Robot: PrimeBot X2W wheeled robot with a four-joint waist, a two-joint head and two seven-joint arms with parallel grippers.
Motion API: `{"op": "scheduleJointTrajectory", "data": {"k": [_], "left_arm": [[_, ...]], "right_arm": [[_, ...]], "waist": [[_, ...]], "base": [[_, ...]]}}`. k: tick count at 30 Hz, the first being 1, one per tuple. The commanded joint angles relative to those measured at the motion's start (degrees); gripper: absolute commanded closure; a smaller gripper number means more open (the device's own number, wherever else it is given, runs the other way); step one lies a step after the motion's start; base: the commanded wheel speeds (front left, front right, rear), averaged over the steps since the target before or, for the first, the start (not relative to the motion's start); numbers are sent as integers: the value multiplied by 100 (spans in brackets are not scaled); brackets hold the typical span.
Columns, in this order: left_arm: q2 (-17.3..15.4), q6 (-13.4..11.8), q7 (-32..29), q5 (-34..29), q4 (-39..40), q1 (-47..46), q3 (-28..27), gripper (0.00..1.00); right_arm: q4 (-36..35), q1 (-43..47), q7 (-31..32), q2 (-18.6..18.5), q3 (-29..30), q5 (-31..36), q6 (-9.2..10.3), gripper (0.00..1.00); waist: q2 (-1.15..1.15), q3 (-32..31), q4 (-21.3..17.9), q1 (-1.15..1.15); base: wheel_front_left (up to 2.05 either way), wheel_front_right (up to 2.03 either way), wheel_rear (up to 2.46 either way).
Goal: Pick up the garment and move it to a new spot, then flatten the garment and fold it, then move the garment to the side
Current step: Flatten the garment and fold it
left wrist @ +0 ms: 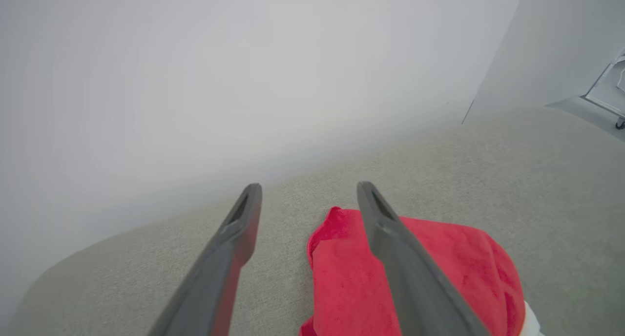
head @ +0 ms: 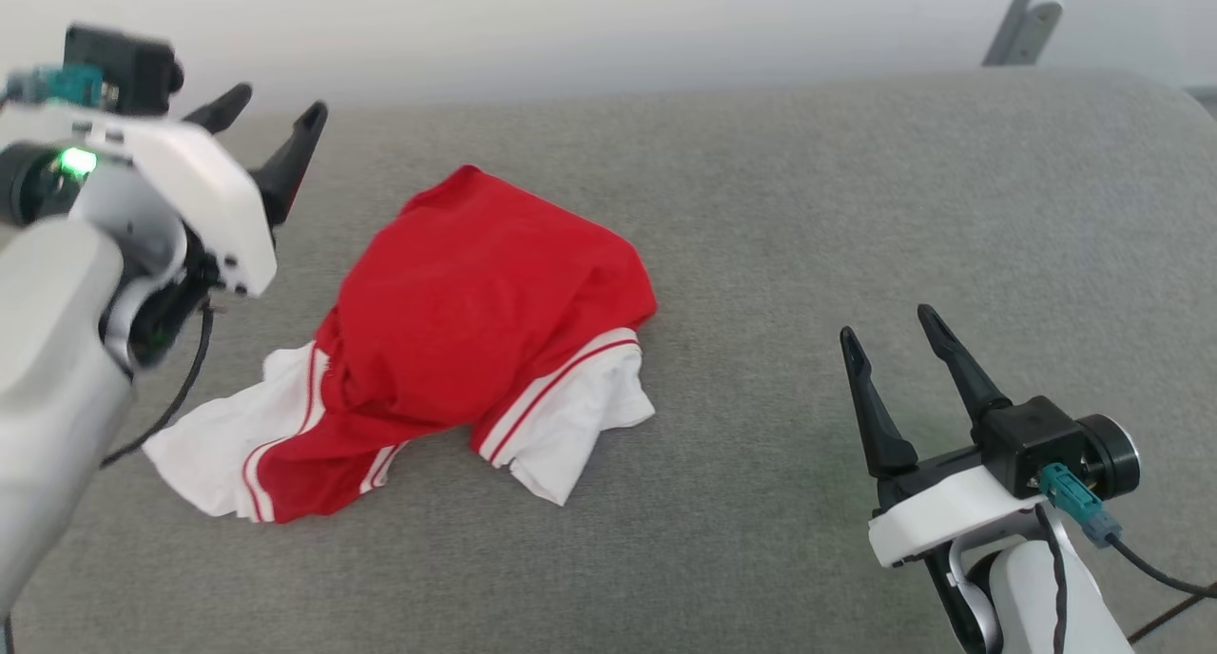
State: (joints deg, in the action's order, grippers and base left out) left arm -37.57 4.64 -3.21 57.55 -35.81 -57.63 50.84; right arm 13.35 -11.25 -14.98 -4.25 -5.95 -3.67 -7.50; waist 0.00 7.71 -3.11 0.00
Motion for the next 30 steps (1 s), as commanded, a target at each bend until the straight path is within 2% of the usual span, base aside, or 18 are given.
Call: {"op": "scheduleJointTrajectory", "data": {"k": [1, 9, 14, 18, 24, 30], "left_arm": [[-55, -69, 178, -37, 118, 188, -12, 0], [-380, -600, 1320, 101, 910, 1395, -265, 0], [-530, -895, 1724, 157, 1434, 2078, -510, 0], [-622, -1153, 1841, -41, 1882, 2584, -853, 0], [-364, -1460, 1844, -726, 2703, 3611, -2035, 0], [171, -1321, 1845, -1470, 3192, 4624, -3052, 0]], "right_arm": [[21, 49, -31, -28, -13, 19, 2, 0], [168, 73, 18, -177, -199, -259, 2, 0], [241, 56, 188, -333, -379, -435, 2, 0], [293, 12, 421, -464, -594, -613, 3, 0], [366, -137, 1091, -683, -1059, -1051, 2, 0], [446, -392, 1967, -964, -1640, -1507, 3, 0]], "waist": [[0, -114, 124, 0], [0, -294, 400, 0], [0, -341, 615, 0], [0, -373, 798, 0], [0, -393, 1111, 0], [0, -396, 1414, 0]], "base": [[0, 0, 0], [0, 0, 0], [0, 0, 0], [0, 0, 0], [0, 0, 0], [0, 0, 0]]}}
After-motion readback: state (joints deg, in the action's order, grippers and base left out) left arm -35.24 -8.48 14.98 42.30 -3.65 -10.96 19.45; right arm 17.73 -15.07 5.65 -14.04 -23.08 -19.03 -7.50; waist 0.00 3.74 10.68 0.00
